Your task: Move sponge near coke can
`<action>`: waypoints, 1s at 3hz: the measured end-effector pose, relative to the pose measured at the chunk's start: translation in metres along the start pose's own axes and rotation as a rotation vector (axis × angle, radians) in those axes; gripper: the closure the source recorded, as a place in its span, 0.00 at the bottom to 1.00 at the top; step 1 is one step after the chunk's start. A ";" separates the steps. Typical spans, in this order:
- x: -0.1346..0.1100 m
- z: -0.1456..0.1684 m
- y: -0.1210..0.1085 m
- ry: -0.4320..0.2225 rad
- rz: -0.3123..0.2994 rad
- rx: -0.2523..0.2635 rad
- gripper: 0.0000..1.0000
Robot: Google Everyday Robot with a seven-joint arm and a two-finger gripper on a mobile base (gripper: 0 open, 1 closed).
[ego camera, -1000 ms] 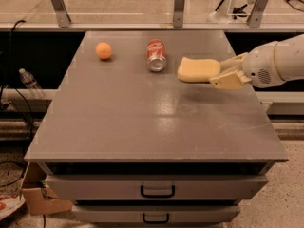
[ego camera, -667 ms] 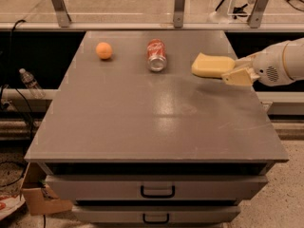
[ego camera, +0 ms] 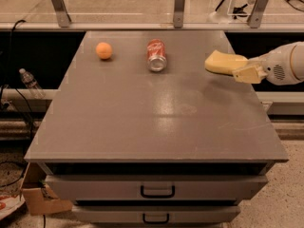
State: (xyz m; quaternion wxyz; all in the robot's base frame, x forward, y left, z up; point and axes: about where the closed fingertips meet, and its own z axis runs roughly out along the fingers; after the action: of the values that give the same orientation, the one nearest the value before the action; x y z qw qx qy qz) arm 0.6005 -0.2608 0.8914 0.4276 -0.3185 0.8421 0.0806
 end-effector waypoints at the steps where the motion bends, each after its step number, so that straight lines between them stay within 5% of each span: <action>1: -0.002 0.001 0.004 0.002 0.022 0.021 1.00; 3: -0.034 0.046 0.018 -0.001 0.076 0.084 1.00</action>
Offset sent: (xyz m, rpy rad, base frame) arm 0.0391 0.0552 -0.0050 0.0418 -0.0102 -0.1701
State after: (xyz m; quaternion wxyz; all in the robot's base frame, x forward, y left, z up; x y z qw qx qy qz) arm 0.6354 -0.2118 0.8866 0.4377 -0.2680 0.8560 0.0614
